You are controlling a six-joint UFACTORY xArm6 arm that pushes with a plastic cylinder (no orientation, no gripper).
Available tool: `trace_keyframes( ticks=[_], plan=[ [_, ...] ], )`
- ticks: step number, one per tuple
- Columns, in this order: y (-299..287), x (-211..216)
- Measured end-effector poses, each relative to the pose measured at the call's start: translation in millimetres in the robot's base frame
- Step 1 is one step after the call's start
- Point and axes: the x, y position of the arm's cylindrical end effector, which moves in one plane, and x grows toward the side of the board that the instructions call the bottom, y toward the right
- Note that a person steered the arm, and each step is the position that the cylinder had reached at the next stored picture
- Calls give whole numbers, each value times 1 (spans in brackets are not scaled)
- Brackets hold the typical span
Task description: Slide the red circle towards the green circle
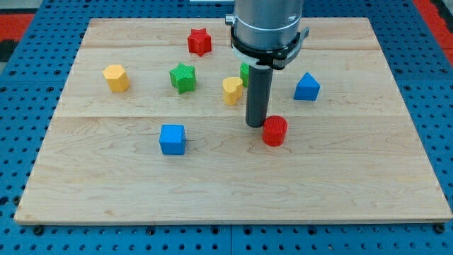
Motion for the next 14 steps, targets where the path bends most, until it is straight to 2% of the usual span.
trace_keyframes(
  ticks=[1,2,3,5,6,8,10,12,14],
  plan=[
    [-30,3],
    [-32,35],
    [-32,42],
    [18,53],
    [18,53],
    [18,20],
    [48,73],
    [66,61],
    [64,4]
  ],
)
